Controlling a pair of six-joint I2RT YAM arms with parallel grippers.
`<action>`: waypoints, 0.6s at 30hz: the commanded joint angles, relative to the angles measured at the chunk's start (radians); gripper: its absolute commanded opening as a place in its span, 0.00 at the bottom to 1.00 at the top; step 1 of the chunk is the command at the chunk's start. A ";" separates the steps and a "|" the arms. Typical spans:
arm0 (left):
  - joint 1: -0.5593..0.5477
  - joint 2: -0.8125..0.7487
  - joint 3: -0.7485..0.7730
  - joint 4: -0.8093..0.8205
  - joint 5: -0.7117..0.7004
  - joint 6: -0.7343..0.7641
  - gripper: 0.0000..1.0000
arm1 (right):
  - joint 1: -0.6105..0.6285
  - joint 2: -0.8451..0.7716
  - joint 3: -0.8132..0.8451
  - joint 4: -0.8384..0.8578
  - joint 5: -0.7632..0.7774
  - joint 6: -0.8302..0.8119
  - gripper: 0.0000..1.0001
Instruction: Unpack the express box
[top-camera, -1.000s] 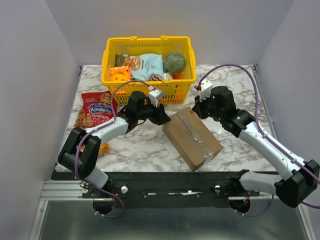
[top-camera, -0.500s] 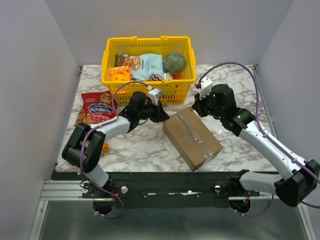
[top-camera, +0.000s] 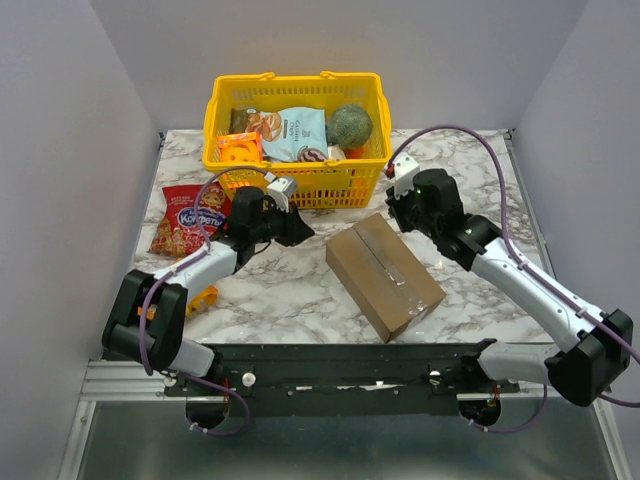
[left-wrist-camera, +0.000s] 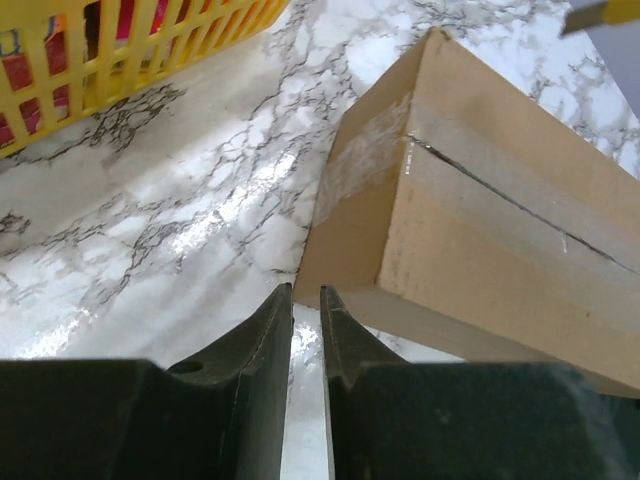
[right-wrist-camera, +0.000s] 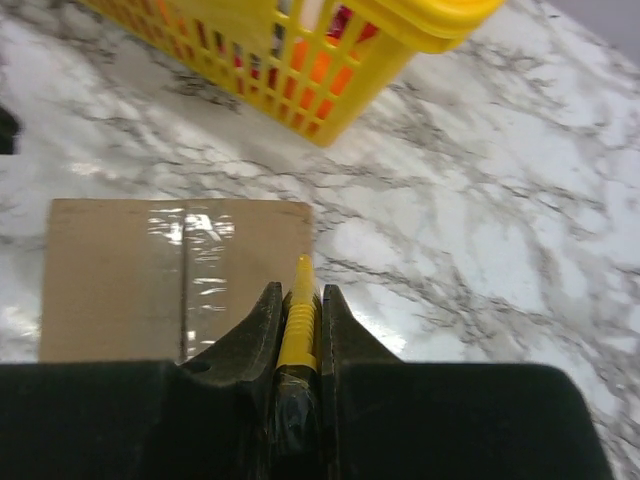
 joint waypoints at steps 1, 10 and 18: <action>-0.020 -0.029 0.005 -0.034 0.095 0.082 0.19 | 0.001 0.003 -0.048 0.031 0.327 -0.171 0.01; -0.099 -0.076 -0.042 -0.132 0.217 0.210 0.09 | -0.005 0.031 -0.131 -0.017 0.138 -0.243 0.00; -0.099 -0.184 -0.048 -0.332 0.227 0.397 0.11 | 0.025 0.196 0.028 0.000 -0.132 -0.233 0.00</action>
